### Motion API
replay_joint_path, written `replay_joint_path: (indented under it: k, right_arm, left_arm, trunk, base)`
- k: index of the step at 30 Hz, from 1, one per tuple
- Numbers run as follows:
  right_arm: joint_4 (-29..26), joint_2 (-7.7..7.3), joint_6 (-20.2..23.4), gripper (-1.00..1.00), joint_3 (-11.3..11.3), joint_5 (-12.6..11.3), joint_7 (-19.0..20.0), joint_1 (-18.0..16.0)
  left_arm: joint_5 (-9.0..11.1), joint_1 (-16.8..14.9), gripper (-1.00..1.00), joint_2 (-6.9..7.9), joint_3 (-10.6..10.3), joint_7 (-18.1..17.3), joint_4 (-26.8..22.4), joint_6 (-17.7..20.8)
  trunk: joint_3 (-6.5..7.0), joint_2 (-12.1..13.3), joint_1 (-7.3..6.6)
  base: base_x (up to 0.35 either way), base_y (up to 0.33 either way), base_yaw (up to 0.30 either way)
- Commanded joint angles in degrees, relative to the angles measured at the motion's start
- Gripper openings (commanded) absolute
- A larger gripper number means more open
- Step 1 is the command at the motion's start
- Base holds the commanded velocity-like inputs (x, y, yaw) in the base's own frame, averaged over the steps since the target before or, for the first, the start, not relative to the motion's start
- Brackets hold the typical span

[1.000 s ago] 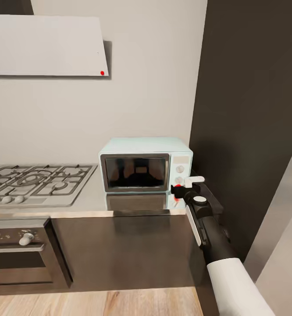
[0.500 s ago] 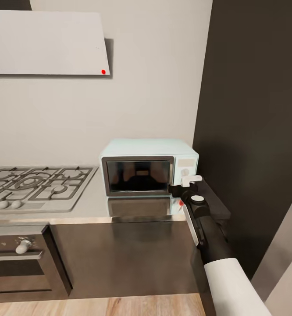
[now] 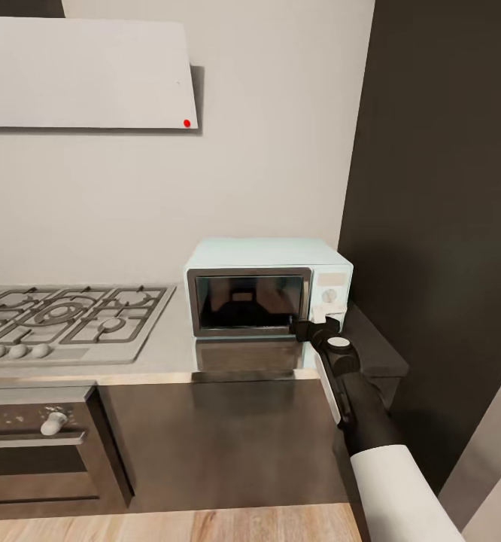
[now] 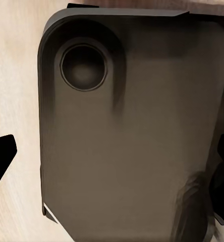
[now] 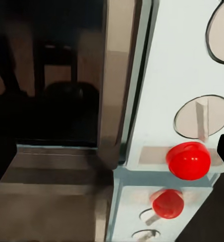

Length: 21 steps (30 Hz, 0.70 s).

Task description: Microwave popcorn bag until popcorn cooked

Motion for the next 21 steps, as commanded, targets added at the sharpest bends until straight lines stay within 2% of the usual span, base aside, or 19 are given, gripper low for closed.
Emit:
replay_joint_path:
  k: [1,10,16,17,18,21]
  right_arm:
    - [-0.07,0.0,0.52,1.0,0.09,0.35,-0.15,-0.02]
    - [-0.08,0.0,0.28,1.0,0.06,-0.09,-0.2,0.02]
    - [-0.34,0.0,-1.64,1.0,0.05,-2.01,-0.3,-0.02]
    - [-0.34,0.0,-1.96,1.0,0.05,-2.05,-0.32,-0.03]
    - [-0.34,0.0,-4.11,1.0,0.05,-2.07,-0.33,0.0]
    - [-0.23,0.0,-4.45,1.0,0.05,-2.11,-0.35,-0.01]
  left_arm:
    - [0.34,0.0,1.0,0.0,0.11,-0.21,-0.02,-0.1]
    - [0.34,0.0,1.0,0.0,0.08,-0.21,-0.03,-0.1]
    - [0.34,0.0,1.0,0.0,0.05,-0.21,-0.03,-0.1]
    - [0.34,0.0,1.0,0.0,0.05,-0.21,-0.03,-0.1]
    - [0.34,0.0,1.0,0.0,0.08,-0.21,-0.03,-0.1]
    - [0.34,0.0,1.0,0.0,0.05,-0.21,-0.03,-0.1]
  trunk:
    - [-0.05,-0.03,0.0]
    - [-0.05,-0.03,0.0]
    - [-0.05,-0.03,0.0]
    - [-0.05,-0.03,0.0]
    - [-0.05,-0.03,0.0]
    - [-0.05,-0.03,0.0]
  base:
    - [0.0,0.0,0.0]
    - [0.0,0.0,0.0]
    - [0.0,0.0,0.0]
    - [0.0,0.0,0.0]
    - [0.0,0.0,0.0]
    - [0.0,0.0,0.0]
